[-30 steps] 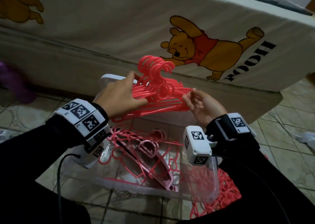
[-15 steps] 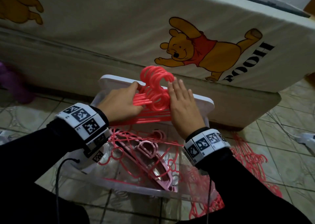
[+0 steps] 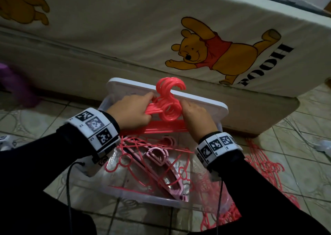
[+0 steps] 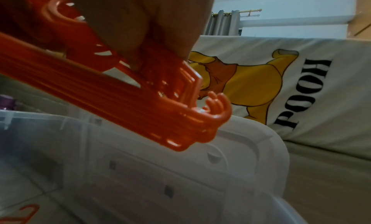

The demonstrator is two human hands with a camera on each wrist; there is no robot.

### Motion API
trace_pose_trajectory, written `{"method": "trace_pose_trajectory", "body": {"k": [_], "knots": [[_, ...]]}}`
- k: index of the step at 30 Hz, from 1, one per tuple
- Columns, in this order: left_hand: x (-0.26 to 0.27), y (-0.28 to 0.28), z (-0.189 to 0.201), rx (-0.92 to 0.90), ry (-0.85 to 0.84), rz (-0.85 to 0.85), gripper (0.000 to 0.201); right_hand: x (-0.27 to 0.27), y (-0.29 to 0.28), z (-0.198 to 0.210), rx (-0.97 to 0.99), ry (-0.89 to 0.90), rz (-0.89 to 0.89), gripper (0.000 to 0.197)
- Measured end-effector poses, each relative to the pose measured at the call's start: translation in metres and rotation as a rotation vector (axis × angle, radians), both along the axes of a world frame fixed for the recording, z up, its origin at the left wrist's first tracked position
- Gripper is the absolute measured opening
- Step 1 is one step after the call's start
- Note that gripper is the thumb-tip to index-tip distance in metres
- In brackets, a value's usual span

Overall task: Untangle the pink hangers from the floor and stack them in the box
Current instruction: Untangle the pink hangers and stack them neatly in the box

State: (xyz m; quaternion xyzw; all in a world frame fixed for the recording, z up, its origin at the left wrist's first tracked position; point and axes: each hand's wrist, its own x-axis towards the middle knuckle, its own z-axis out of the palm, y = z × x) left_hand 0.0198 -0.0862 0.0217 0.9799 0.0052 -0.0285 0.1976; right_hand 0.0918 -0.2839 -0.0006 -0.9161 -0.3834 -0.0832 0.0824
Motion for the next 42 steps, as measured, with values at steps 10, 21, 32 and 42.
{"method": "trace_pose_trajectory", "body": {"k": [10, 21, 32, 42], "knots": [[-0.001, 0.023, 0.006, 0.098, -0.111, 0.144, 0.033, -0.009, -0.017, 0.011, 0.028, -0.153, 0.254, 0.013], [0.004, 0.015, 0.009, 0.023, -0.128, 0.136, 0.038, -0.053, 0.018, -0.099, -0.853, 0.428, 0.301, 0.035], [0.003, 0.011, 0.015, -0.135, -0.098, 0.100, 0.055, -0.056, 0.013, -0.129, -0.940, 0.344, 0.399, 0.034], [0.001, 0.012, 0.014, -0.137, -0.103, 0.087, 0.077, -0.056, 0.011, -0.118, -0.898, 0.435, 0.317, 0.033]]}}
